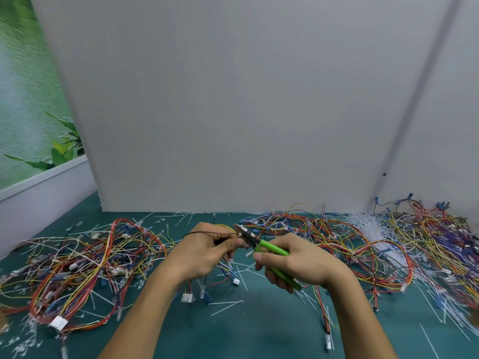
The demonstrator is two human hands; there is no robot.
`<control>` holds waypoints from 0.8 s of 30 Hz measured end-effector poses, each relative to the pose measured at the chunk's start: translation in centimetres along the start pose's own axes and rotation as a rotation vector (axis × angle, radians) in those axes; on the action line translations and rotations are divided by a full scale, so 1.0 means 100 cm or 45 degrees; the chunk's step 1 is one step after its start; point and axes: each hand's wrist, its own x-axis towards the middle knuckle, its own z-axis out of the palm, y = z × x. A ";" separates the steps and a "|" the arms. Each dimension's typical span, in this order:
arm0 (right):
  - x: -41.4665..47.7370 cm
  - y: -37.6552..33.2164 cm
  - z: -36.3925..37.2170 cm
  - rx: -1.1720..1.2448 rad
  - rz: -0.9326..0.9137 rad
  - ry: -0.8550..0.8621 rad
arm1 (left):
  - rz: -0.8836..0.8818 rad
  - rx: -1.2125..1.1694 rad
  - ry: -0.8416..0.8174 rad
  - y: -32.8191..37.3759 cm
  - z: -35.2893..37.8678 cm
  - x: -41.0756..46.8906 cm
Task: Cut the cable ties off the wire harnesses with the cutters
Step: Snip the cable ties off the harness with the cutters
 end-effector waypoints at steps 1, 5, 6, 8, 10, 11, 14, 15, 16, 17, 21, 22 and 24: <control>-0.002 -0.001 -0.001 0.015 0.009 -0.019 | 0.002 0.001 -0.005 0.001 0.000 0.000; -0.005 -0.005 -0.003 0.055 0.041 -0.090 | 0.004 0.057 0.001 0.001 0.002 0.000; -0.005 -0.006 -0.003 0.046 0.040 -0.094 | 0.014 0.054 0.007 0.001 0.001 0.000; -0.005 -0.007 -0.002 0.019 0.033 -0.093 | 0.028 0.039 0.016 0.001 0.001 -0.001; -0.005 -0.007 -0.002 0.003 0.033 -0.072 | 0.035 0.030 0.020 0.002 0.001 0.000; -0.005 -0.007 -0.001 -0.006 0.034 -0.055 | 0.035 0.024 0.022 0.002 0.001 0.000; -0.002 -0.007 0.004 -0.057 0.051 0.041 | 0.029 -0.006 0.015 0.001 0.001 0.001; -0.001 -0.007 0.006 -0.066 0.060 0.067 | 0.029 -0.015 0.013 0.001 0.001 0.001; 0.001 -0.007 0.007 -0.066 0.066 0.079 | 0.027 -0.020 0.013 0.001 0.000 0.000; 0.002 -0.006 0.008 -0.061 0.068 0.079 | 0.025 -0.022 0.012 0.002 0.000 0.000; 0.002 -0.004 0.008 -0.065 0.070 0.072 | 0.018 -0.036 0.008 0.004 0.000 -0.001; 0.001 -0.004 0.007 -0.067 0.072 0.078 | 0.012 -0.039 0.012 0.005 0.001 -0.001; 0.000 -0.005 0.006 -0.080 0.066 0.091 | 0.005 -0.025 0.019 0.005 0.002 -0.001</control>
